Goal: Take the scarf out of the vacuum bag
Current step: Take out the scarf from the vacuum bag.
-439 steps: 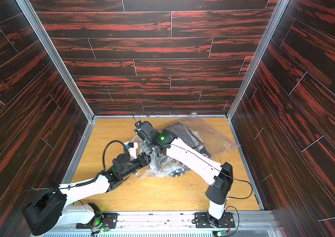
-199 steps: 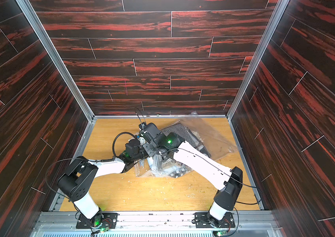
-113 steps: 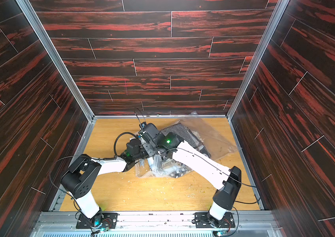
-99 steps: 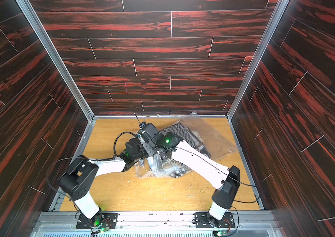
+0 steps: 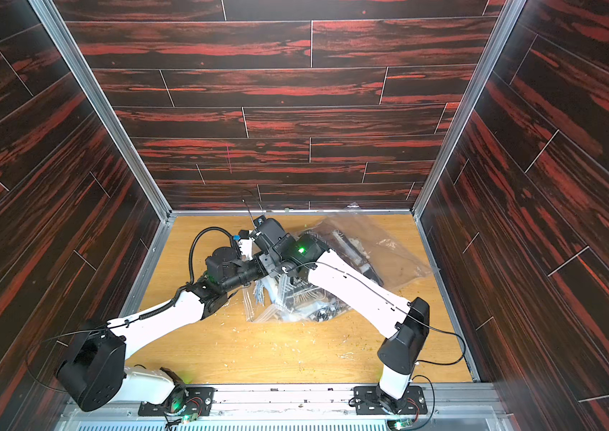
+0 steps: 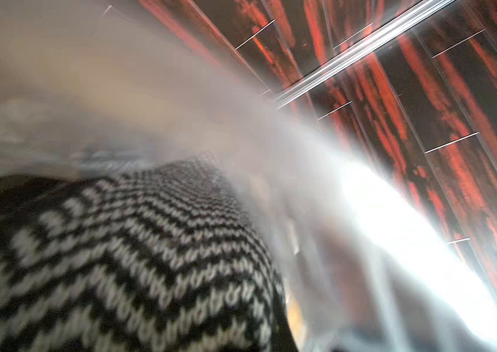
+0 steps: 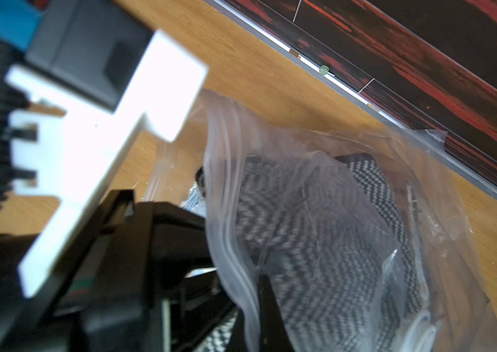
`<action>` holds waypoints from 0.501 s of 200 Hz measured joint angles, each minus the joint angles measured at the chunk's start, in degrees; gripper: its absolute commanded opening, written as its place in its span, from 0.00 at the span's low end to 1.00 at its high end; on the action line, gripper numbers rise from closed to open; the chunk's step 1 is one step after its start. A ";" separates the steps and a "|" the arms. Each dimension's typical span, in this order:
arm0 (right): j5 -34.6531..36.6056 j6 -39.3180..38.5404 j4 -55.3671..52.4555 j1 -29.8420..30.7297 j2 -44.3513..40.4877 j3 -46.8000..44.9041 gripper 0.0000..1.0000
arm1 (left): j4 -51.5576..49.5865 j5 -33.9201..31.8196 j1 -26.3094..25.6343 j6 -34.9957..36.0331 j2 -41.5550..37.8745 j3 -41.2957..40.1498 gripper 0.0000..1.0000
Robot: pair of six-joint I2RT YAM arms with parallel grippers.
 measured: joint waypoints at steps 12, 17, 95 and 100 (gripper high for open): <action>0.00 0.00 -0.26 -0.26 0.00 0.07 0.00 | -2.19 -0.42 0.00 0.61 -1.33 -0.76 0.00; -0.02 -0.02 -0.31 -0.35 0.00 0.07 0.00 | -3.23 -0.57 0.02 1.03 -2.08 -1.07 0.00; -4.44 -2.84 2.97 -0.52 -0.83 -4.37 0.00 | -25.18 -5.53 2.19 10.58 -18.93 -4.55 0.00; -5.11 -3.13 3.48 -0.52 -1.09 -5.20 0.00 | -27.12 -5.79 2.56 11.30 -19.98 -4.55 0.00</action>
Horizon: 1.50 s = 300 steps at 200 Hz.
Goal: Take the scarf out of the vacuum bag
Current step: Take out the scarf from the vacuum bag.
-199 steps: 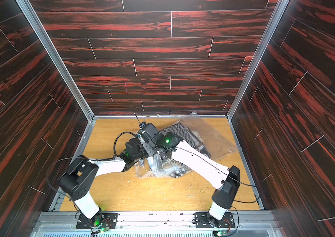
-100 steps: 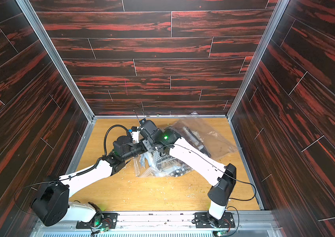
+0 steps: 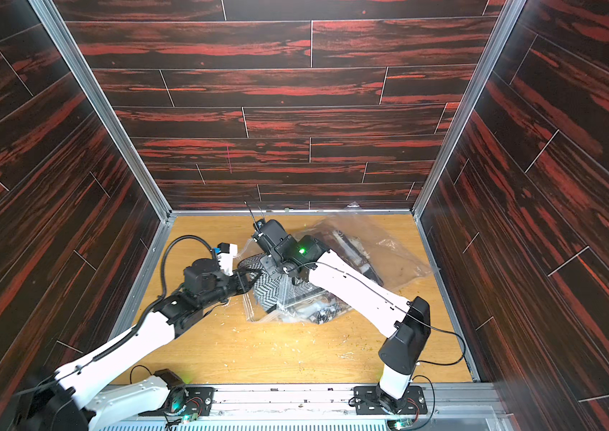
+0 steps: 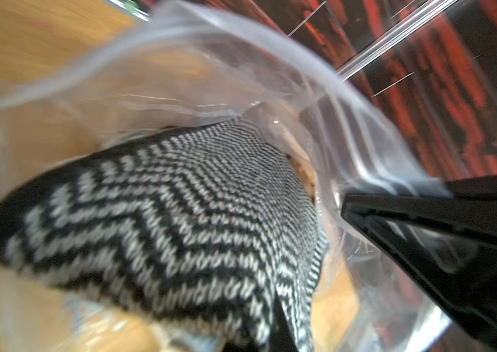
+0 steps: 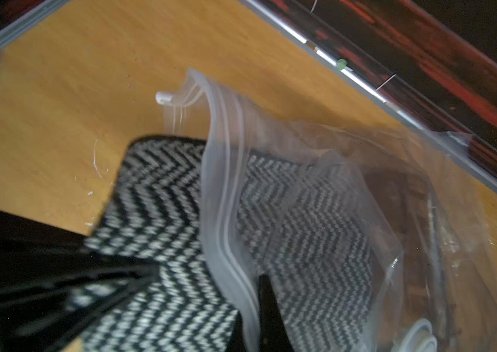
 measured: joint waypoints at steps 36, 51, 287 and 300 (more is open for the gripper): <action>-6.91 -1.95 5.22 -0.02 -3.72 -7.43 0.00 | -14.08 -1.29 2.95 4.79 -5.70 1.36 0.00; -9.73 -2.54 7.28 -0.02 -5.57 -10.43 0.00 | -19.80 -2.14 3.72 6.27 -6.10 3.02 0.00; -23.17 1.16 27.85 -6.38 -6.51 -29.40 0.00 | -55.08 -35.71 20.41 19.32 14.12 19.15 0.00; -22.84 1.31 27.85 -6.84 -6.56 -29.40 0.00 | -53.99 -35.67 22.49 20.00 15.72 19.34 0.00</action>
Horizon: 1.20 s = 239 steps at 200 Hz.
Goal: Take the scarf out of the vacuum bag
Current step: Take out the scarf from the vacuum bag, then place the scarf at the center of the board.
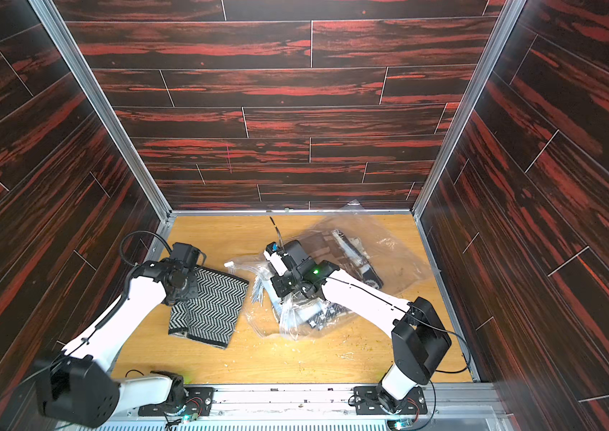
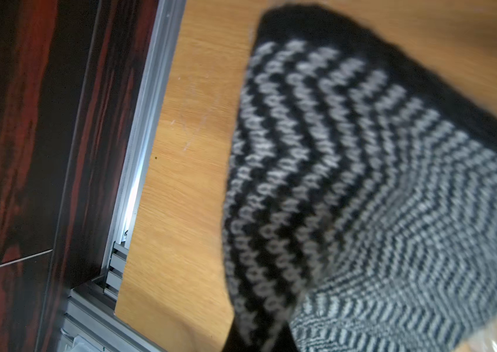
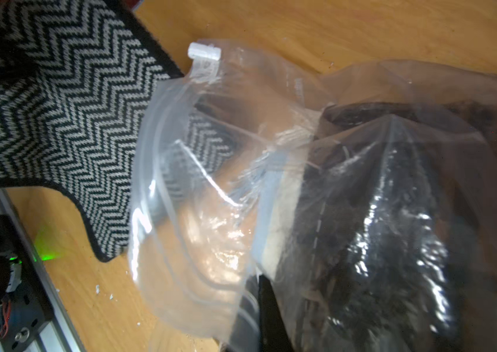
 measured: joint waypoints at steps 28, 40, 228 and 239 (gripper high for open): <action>1.01 0.13 -0.15 -0.31 -0.15 -0.02 0.00 | 1.20 0.00 4.04 1.75 4.52 3.78 0.00; 1.44 0.13 -0.31 -0.31 -0.22 0.00 0.00 | 2.05 0.20 5.46 2.36 6.56 5.97 0.00; 5.79 0.94 -6.54 -4.42 -2.91 2.71 0.00 | 5.07 16.74 14.82 5.16 50.62 51.30 0.00; 5.73 0.98 -6.69 -4.42 -2.91 2.82 0.00 | 5.46 18.73 15.10 3.69 50.84 51.43 0.00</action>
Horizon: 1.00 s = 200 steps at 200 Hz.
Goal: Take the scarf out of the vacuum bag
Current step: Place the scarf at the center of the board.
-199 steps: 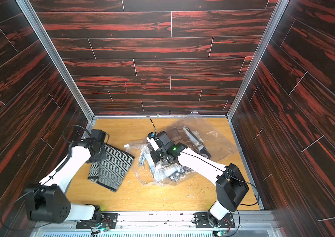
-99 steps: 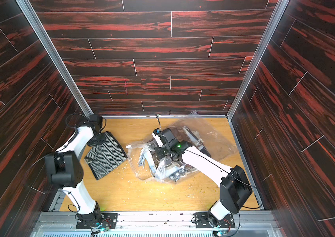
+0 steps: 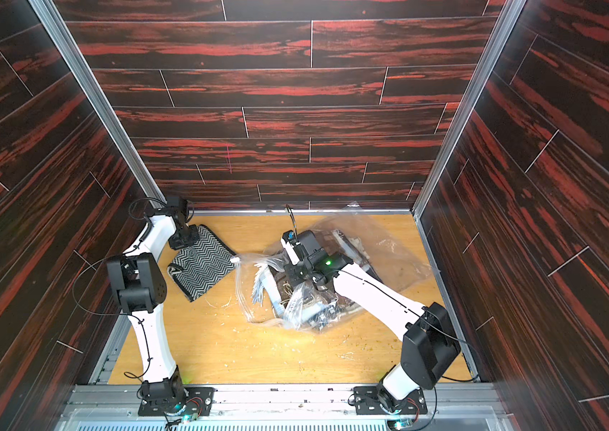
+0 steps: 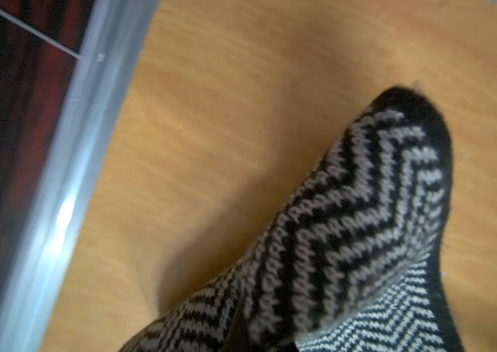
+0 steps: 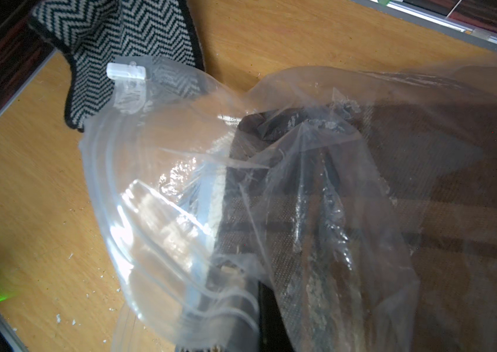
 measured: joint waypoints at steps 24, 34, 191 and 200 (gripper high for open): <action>-0.33 0.02 -0.50 0.00 0.00 0.63 0.00 | 2.14 5.09 1.88 -4.31 0.02 -0.48 0.00; -0.35 0.02 -0.68 0.00 0.00 0.87 0.00 | 3.48 6.88 3.02 -6.08 0.02 -1.11 0.00; -3.72 -2.23 -4.66 -0.02 0.00 3.76 0.00 | 9.84 10.51 6.91 -10.23 -13.51 -19.76 0.96; -4.07 -2.47 -4.96 -0.02 0.00 3.98 0.00 | 12.11 10.88 6.91 -10.99 -18.88 -24.81 0.99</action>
